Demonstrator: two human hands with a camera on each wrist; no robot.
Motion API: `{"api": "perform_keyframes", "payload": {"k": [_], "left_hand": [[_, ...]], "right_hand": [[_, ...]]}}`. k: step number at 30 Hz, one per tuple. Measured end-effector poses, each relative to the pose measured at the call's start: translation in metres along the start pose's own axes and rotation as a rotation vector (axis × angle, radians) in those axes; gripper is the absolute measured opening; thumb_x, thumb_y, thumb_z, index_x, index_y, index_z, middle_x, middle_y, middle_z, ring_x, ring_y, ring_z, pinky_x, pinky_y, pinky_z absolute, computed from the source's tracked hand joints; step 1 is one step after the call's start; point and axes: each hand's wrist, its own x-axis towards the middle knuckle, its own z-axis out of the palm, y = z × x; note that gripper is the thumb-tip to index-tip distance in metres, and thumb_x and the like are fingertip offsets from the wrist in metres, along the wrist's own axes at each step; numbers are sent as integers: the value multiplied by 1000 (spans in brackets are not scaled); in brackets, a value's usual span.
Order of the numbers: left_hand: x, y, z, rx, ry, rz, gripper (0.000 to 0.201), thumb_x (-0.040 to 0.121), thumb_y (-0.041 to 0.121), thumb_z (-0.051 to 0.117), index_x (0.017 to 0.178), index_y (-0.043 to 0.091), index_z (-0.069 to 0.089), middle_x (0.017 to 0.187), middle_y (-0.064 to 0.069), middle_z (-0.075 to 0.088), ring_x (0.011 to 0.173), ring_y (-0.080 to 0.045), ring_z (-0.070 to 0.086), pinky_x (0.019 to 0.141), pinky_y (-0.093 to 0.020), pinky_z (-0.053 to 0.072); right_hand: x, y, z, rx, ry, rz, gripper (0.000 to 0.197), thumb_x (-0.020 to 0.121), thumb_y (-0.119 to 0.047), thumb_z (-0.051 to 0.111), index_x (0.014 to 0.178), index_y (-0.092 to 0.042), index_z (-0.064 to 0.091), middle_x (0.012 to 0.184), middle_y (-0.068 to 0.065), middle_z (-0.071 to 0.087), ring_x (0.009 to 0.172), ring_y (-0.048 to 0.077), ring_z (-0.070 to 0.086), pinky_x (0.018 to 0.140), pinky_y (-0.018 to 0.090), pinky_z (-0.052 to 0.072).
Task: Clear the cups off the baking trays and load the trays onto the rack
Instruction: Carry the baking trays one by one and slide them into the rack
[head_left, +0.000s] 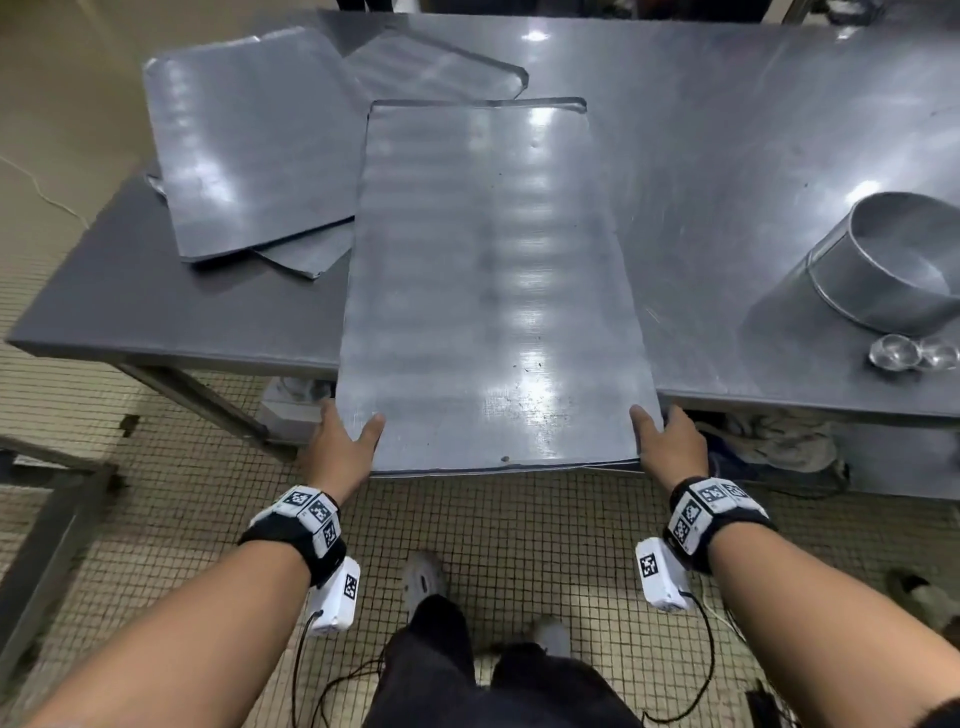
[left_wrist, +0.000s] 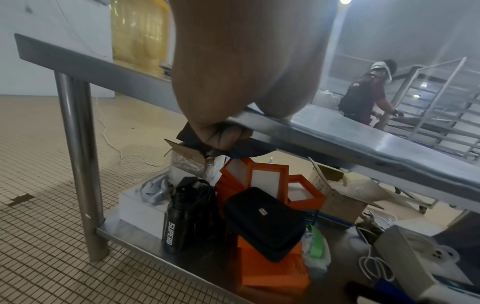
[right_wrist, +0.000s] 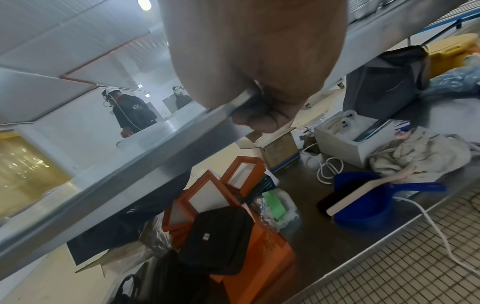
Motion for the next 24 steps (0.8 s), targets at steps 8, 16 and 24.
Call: {"api": "perform_keyframes", "payload": {"k": [8, 16, 24], "left_hand": [[-44, 1, 30, -16, -44, 67, 76, 88, 67, 57, 146, 24, 36, 140, -5, 59, 124, -31, 58, 101, -47, 50], [-78, -10, 40, -38, -61, 126, 66, 87, 64, 62, 137, 28, 40, 128, -1, 65, 111, -26, 64, 93, -47, 54], [-81, -7, 36, -31, -100, 74, 76, 89, 58, 65, 144, 17, 34, 129, -6, 60, 110, -27, 61, 92, -43, 53]], "right_hand": [[-31, 54, -31, 11, 44, 37, 45, 98, -47, 54, 120, -7, 58, 104, 6, 60, 91, 23, 51, 78, 32, 37], [-56, 101, -38, 43, 24, 71, 38, 98, -47, 54, 116, -14, 55, 105, 7, 61, 92, 26, 57, 78, 35, 42], [-36, 83, -44, 58, -43, 91, 27, 94, -30, 48, 112, -12, 54, 115, 16, 60, 98, 30, 53, 84, 37, 39]]}}
